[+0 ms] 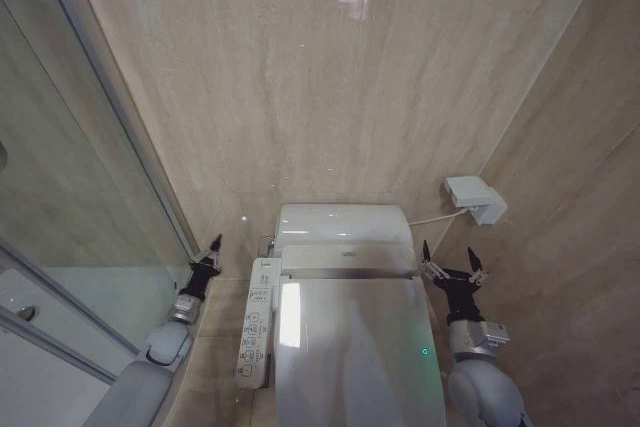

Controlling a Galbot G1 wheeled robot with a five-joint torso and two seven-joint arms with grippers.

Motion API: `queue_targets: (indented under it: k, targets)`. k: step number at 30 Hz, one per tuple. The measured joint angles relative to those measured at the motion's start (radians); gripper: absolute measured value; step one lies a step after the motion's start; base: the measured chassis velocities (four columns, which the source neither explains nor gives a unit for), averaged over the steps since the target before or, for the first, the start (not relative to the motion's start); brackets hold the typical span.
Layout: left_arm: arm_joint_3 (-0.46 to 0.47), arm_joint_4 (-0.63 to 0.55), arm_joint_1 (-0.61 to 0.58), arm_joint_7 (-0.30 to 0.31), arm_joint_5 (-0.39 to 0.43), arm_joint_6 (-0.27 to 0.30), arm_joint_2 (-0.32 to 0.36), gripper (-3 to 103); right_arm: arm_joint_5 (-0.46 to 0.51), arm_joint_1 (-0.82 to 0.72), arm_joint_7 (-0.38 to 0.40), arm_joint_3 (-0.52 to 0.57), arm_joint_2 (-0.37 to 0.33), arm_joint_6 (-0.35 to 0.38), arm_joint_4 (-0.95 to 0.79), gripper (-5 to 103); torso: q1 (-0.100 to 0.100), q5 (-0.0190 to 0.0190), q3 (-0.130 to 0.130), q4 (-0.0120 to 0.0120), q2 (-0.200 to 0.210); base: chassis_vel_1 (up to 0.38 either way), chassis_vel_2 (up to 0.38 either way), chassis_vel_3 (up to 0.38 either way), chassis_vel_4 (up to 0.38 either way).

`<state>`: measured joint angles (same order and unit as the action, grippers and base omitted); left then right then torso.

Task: Open the toilet lid, clean the toilet bowl with a toilet brush, close the toilet lid, and flush.

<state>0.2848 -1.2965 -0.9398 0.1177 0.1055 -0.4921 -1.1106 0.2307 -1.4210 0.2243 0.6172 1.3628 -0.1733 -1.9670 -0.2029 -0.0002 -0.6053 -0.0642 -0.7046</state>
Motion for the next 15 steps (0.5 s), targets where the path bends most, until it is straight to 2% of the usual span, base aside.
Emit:
queue_targets:
  k: [1,2,4,7,8,13,14,15]
  targets:
    - [0.01,-0.029,-0.01,0.015,0.015,0.023,0.002,1,0.0,0.0,0.0,0.0,0.0,0.0,0.0,100,0.0,0.0,0.0,0.0,0.0,0.0,0.0,0.0,0.0]
    - [0.01,-0.029,-0.01,0.015,0.015,0.023,0.002,1,0.0,0.0,0.0,0.0,0.0,0.0,0.0,100,0.0,0.0,0.0,0.0,0.0,0.0,0.0,0.0,0.0]
    - [0.035,-0.114,-0.038,0.048,0.046,0.072,0.006,1,0.0,0.0,0.0,0.0,0.0,0.0,0.0,100,0.0,0.0002,0.0,0.0002,0.0,0.0,0.0,0.0,0.0]
    - [0.051,-0.163,-0.052,0.057,0.052,0.096,0.003,1,0.0,0.0,0.0,0.0,0.0,0.0,0.0,100,0.0,0.0002,0.0,0.0003,0.0,0.0,0.0,0.0,0.0]
    - [0.054,-0.183,-0.057,0.061,0.054,0.107,0.001,28,0.0,0.0,0.0,0.0,0.0,0.0,0.0,100,0.0,0.0003,0.0,0.0002,0.0,0.0,0.0,0.0,0.0]
    - [0.089,-0.285,-0.121,0.082,0.057,0.142,-0.015,28,0.0,0.0,0.0,0.0,0.0,0.0,0.0,100,0.0,0.0002,0.0,0.0,0.0,0.0,0.0,0.0,0.0]
    - [0.103,-0.316,-0.149,0.084,0.057,0.147,-0.02,55,0.0,0.0,0.0,0.0,0.0,0.0,0.0,100,0.0,0.0,0.0,0.0003,0.0,0.0,0.0,0.0,0.0]
    - [0.103,-0.316,-0.149,0.084,0.057,0.147,-0.02,55,0.0,0.0,0.0,0.0,0.0,0.0,0.0,100,0.0,0.0,0.0,0.0003,0.0,0.0,0.0,0.0,0.0]
